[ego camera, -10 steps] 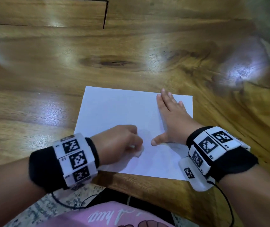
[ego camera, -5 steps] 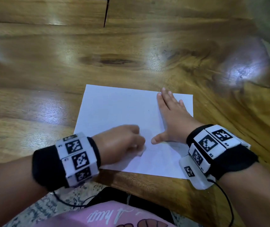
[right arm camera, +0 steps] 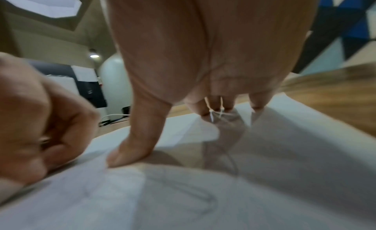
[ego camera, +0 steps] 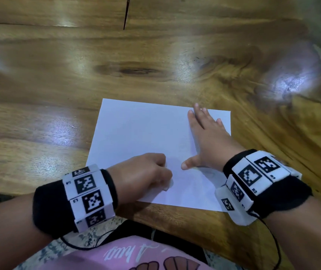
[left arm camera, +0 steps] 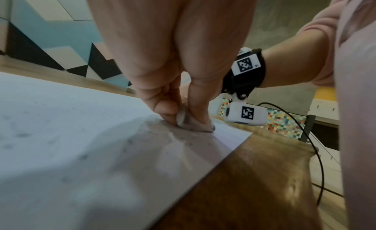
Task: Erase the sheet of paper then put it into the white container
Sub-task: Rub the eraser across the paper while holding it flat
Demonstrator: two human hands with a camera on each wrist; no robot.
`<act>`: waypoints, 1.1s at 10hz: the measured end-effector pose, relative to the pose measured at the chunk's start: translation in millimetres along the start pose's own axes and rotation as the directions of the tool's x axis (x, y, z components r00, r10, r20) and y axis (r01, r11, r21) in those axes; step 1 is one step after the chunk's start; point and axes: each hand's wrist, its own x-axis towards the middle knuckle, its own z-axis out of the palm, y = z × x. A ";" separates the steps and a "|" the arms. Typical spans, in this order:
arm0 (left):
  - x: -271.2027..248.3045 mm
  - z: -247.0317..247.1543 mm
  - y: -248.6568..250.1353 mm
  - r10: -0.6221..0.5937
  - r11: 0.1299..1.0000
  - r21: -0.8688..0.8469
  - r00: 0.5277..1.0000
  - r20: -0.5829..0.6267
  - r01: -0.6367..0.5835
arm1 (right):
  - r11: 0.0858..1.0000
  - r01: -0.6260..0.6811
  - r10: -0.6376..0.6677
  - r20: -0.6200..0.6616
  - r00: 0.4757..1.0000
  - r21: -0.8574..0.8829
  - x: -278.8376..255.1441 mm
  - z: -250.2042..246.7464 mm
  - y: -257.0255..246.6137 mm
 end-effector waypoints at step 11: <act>3.9 -8.3 1.3 0.049 0.989 0.133 0.996 0.070 -0.058 | 0.998 0.005 0.001 0.092 0.996 -0.064 -10.7 3.9 -3.3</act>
